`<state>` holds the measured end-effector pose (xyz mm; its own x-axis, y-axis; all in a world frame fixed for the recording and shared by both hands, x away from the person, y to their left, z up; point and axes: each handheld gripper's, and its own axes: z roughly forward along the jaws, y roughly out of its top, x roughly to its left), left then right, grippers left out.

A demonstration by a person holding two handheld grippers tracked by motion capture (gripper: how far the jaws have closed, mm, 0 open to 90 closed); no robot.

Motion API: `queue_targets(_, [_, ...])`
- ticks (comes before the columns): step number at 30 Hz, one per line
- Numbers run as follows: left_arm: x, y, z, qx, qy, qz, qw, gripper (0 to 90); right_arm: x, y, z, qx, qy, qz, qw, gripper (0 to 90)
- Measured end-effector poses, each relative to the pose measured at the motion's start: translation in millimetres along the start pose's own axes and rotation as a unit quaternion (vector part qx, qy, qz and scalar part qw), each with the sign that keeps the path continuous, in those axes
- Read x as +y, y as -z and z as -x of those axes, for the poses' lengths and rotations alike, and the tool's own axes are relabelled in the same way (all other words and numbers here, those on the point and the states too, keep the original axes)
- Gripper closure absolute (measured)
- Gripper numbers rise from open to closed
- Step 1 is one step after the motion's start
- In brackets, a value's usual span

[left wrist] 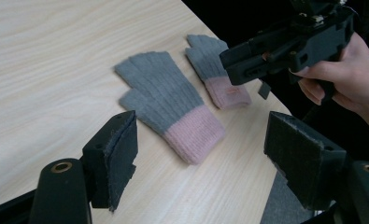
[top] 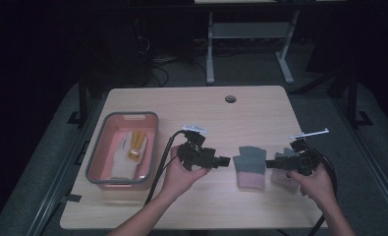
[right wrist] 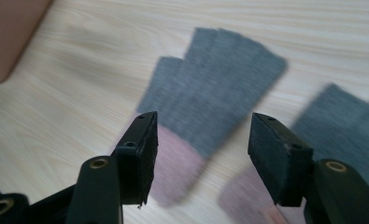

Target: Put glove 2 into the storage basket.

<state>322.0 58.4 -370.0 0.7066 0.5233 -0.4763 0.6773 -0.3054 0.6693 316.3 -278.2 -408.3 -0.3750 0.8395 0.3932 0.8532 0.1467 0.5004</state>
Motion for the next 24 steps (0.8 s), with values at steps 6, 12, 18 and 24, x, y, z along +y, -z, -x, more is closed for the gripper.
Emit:
queue_targets(6, [-2.5,-8.6,3.7,-0.006,-0.005,-0.004,1.0000,25.7,-9.4,2.7,13.6,-0.031,-0.011,-0.010,0.9994,44.6])
queue_targets(12, [-4.9,-16.2,5.6,-0.011,-0.005,-0.008,0.9999,25.5,-17.9,1.4,24.0,-0.058,-0.020,-0.022,0.9979,46.2])
queue_targets(18, [-6.8,-21.8,6.2,-0.017,-0.004,-0.012,0.9998,25.5,-23.5,1.9,31.1,-0.089,-0.018,-0.028,0.9955,46.8])
queue_targets(24, [-9.5,-26.3,6.8,-0.018,-0.002,-0.016,0.9997,25.5,-29.9,-2.5,37.9,-0.109,-0.017,-0.041,0.9931,49.3])
